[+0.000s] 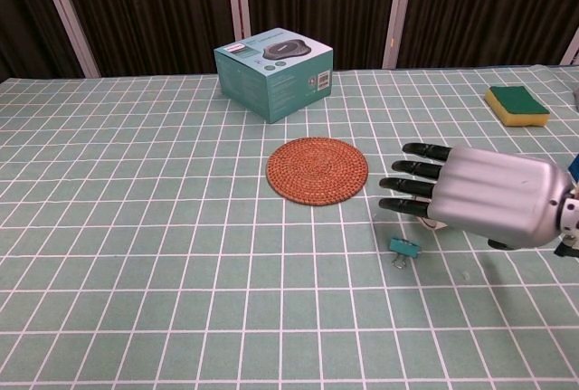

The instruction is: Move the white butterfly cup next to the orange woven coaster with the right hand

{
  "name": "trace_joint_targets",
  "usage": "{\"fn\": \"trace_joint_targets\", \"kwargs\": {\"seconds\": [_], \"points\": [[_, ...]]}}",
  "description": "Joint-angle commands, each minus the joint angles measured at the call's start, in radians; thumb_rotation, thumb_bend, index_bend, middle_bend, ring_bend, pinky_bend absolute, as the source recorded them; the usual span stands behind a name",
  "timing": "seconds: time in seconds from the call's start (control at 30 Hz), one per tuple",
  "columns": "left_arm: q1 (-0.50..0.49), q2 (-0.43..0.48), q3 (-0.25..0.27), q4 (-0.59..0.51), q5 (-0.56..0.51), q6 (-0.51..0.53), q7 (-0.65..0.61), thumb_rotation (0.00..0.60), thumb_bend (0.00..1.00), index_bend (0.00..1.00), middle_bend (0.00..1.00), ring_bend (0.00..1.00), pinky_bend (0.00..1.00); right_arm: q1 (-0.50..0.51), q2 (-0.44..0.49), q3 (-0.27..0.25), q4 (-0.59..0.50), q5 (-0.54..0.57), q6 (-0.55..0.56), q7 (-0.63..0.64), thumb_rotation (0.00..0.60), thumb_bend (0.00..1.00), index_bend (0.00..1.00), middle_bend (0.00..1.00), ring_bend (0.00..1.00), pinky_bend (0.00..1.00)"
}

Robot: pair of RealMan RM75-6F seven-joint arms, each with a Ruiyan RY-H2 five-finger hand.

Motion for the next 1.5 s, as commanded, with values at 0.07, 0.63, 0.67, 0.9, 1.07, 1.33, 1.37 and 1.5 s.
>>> {"fn": "trace_joint_targets", "kwargs": {"seconds": [0.07,0.63,0.67,0.9,1.07,1.33,1.37,1.5], "points": [[-0.002,-0.001,-0.003,0.004,-0.008,-0.003,-0.001,0.600,0.00,0.00,0.00,0.00,0.00,0.013,-0.051,0.013,0.061,0.042,-0.026,-0.100,0.600,0.07,0.00,0.00,0.00,0.08],[-0.008,-0.006,-0.002,0.009,-0.018,-0.009,0.006,0.600,0.00,0.00,0.00,0.00,0.00,0.013,-0.103,0.007,0.140,0.114,-0.006,-0.228,0.600,0.18,0.12,0.27,0.10,0.49],[-0.009,-0.006,-0.002,0.009,-0.019,-0.010,0.006,0.600,0.00,0.00,0.00,0.00,0.00,0.016,-0.103,0.003,0.146,0.102,-0.001,-0.212,0.600,0.21,0.16,0.31,0.14,0.52],[-0.010,-0.008,-0.001,0.010,-0.022,-0.011,0.008,0.600,0.00,0.00,0.00,0.00,0.00,0.040,-0.107,-0.028,0.211,-0.011,0.051,-0.042,0.600,0.30,0.28,0.45,0.28,0.63],[-0.011,-0.008,0.000,0.009,-0.024,-0.013,0.008,0.600,0.00,0.00,0.00,0.00,0.00,0.050,-0.085,-0.025,0.209,-0.088,0.144,0.136,0.600,0.31,0.29,0.46,0.29,0.64],[-0.008,0.000,0.005,-0.002,-0.010,-0.007,-0.003,0.600,0.00,0.00,0.00,0.00,0.00,0.023,-0.037,0.044,0.043,-0.033,0.250,0.506,0.600,0.32,0.29,0.46,0.29,0.64],[-0.008,0.001,0.005,-0.003,-0.008,-0.008,-0.005,0.600,0.00,0.00,0.00,0.00,0.00,0.020,-0.033,0.051,0.024,-0.022,0.252,0.541,0.600,0.32,0.29,0.46,0.29,0.64],[-0.006,0.008,0.009,-0.008,0.002,-0.005,-0.015,0.600,0.00,0.00,0.00,0.00,0.00,0.007,-0.020,0.087,-0.078,0.073,0.227,0.756,0.600,0.32,0.31,0.46,0.28,0.62]]}}
